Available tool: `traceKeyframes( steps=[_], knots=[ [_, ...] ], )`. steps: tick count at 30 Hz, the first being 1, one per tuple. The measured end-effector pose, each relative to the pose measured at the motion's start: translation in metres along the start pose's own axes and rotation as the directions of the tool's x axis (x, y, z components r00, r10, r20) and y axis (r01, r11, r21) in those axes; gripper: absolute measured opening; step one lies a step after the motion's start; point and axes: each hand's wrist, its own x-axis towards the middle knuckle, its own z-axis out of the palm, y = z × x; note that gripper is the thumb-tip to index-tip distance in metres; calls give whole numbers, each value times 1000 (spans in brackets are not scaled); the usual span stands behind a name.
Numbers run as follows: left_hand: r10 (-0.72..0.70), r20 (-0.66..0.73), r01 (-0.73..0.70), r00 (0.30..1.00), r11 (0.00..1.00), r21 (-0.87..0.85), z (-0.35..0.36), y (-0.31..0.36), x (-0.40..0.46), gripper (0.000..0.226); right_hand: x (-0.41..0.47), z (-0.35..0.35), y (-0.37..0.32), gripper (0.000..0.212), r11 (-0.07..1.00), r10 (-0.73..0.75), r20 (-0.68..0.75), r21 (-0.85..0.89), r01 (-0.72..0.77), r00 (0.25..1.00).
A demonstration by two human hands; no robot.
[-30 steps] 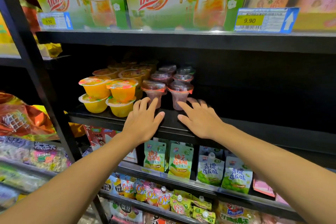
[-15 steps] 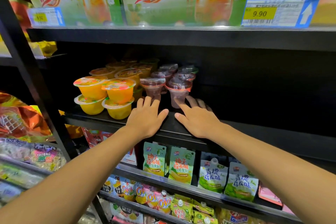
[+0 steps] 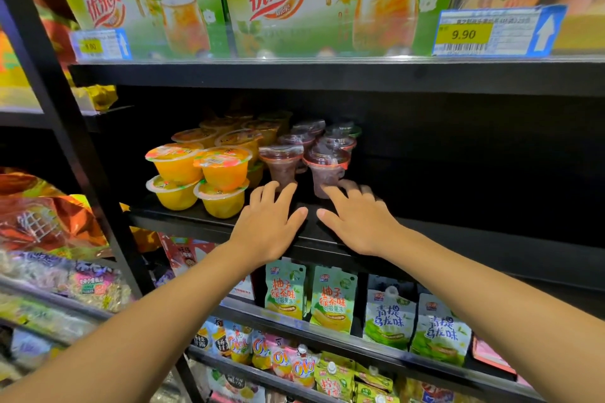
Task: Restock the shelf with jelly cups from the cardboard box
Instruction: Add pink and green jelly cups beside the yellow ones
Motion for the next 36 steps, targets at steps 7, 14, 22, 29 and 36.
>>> traceKeyframes(
  steps=[7,14,22,29,36],
  knots=[
    [68,-226,-84,972,995,-61,-9,-18,-58,50,-41,-3,-33,64,977,-167,-129,111,181,978],
    [197,-216,-236,956,956,-175,-5,-72,-109,35,-89,18,-94,38,928,-219,-341,218,303,914],
    [340,77,-315,937,920,-235,27,-165,-149,52,-118,107,-179,47,986,3,-205,166,32,979],
    [384,296,-302,875,909,-287,68,-223,-193,56,-150,176,-234,59,956,270,72,100,-276,960],
    [392,453,-253,801,907,-337,144,-231,-245,55,-202,253,-235,65,913,372,248,74,-401,894]
  ],
)
